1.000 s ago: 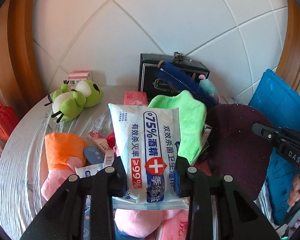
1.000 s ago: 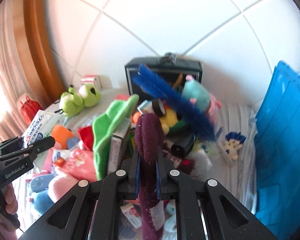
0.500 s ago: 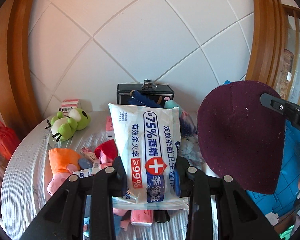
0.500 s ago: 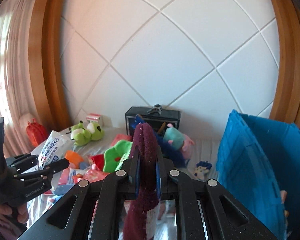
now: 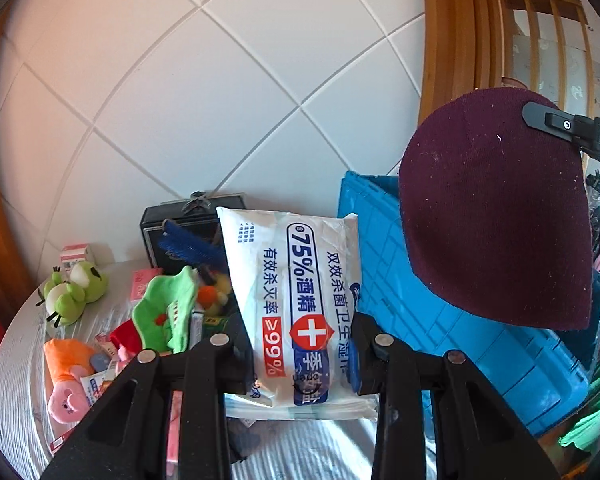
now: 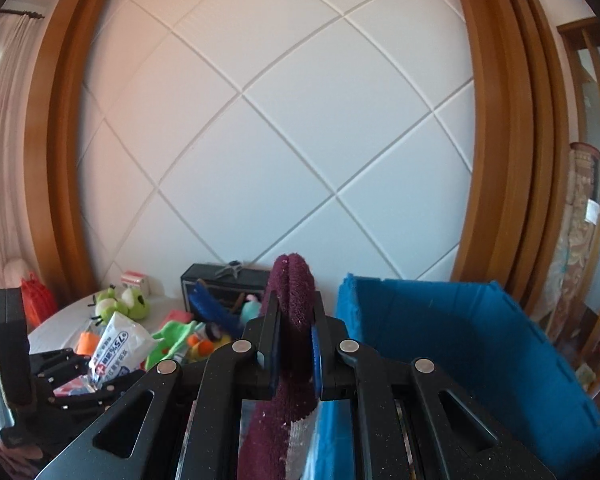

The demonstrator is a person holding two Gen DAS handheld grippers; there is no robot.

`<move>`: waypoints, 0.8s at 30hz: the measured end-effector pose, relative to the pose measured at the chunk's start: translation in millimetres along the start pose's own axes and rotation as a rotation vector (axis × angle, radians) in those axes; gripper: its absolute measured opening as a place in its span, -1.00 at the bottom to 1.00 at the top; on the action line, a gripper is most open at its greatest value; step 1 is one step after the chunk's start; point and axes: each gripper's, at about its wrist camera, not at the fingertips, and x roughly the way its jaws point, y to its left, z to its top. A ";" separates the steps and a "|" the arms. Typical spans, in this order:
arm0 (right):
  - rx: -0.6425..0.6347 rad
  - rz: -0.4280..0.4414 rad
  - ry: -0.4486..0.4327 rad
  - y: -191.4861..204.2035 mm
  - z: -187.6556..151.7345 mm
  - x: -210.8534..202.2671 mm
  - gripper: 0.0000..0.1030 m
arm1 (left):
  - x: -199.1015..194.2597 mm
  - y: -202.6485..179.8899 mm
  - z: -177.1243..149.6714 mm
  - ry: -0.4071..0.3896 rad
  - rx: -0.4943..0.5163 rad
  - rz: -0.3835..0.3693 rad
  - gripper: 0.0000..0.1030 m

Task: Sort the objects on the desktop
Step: 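Carry the wipes pack and maroon hat into the blue crate and release both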

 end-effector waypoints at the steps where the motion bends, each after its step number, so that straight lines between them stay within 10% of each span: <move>1: 0.001 -0.016 -0.007 -11.0 6.2 -2.9 -0.78 | 3.5 -10.2 8.4 -0.005 0.005 -0.012 -0.38; 13: -0.012 -0.183 0.026 -163.1 32.5 25.4 -0.77 | 89.4 -163.0 103.4 0.041 0.073 -0.179 -0.38; 24: 0.198 -0.214 0.267 -271.0 -52.8 129.4 -0.77 | 212.4 -242.3 99.4 0.282 0.286 -0.123 -0.37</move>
